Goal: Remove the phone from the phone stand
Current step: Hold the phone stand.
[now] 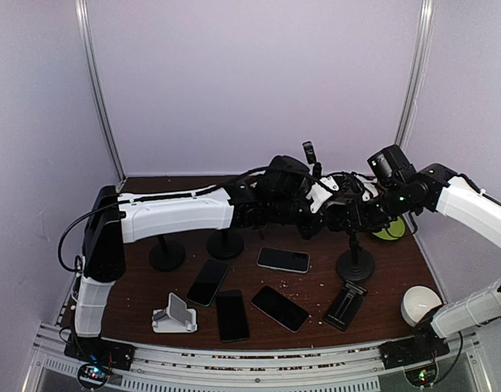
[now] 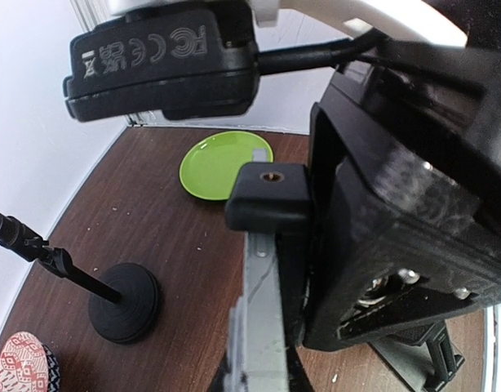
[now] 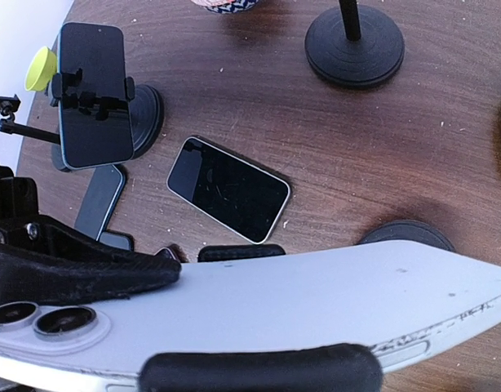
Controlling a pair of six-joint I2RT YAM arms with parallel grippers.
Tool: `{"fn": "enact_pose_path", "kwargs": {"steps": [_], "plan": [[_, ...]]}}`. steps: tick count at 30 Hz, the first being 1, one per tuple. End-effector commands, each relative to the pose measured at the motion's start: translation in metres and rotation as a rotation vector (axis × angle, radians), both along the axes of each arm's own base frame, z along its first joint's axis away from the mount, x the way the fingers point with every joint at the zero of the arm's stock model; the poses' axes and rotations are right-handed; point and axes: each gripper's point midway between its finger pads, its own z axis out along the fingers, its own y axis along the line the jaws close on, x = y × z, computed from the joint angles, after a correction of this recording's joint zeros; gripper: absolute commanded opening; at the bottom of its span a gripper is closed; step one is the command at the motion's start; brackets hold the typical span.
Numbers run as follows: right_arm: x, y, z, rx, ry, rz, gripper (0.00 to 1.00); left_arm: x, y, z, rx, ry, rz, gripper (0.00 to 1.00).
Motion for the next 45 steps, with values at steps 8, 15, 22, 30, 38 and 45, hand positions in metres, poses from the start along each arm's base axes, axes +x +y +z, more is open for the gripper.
{"fn": "enact_pose_path", "kwargs": {"steps": [8,15,22,30,38,45], "plan": [[0.013,-0.025,0.001,-0.118,-0.054,-0.074,0.18,-0.006,0.000,0.105,-0.208,-0.090,-0.015,0.00],[0.016,-0.039,-0.004,-0.148,-0.055,-0.102,0.18,-0.006,0.002,0.109,-0.213,-0.085,-0.011,0.00],[0.018,-0.050,-0.007,-0.163,-0.054,-0.124,0.17,-0.005,0.003,0.110,-0.214,-0.081,-0.005,0.00],[0.019,-0.058,-0.009,-0.172,-0.055,-0.144,0.17,-0.001,0.005,0.110,-0.219,-0.073,0.007,0.00],[0.014,-0.039,-0.001,-0.077,-0.070,-0.063,0.19,0.000,0.005,0.109,-0.222,-0.067,0.009,0.00],[0.007,-0.030,-0.002,-0.031,-0.060,-0.019,0.27,0.002,0.006,0.110,-0.230,-0.063,0.013,0.00]]}}
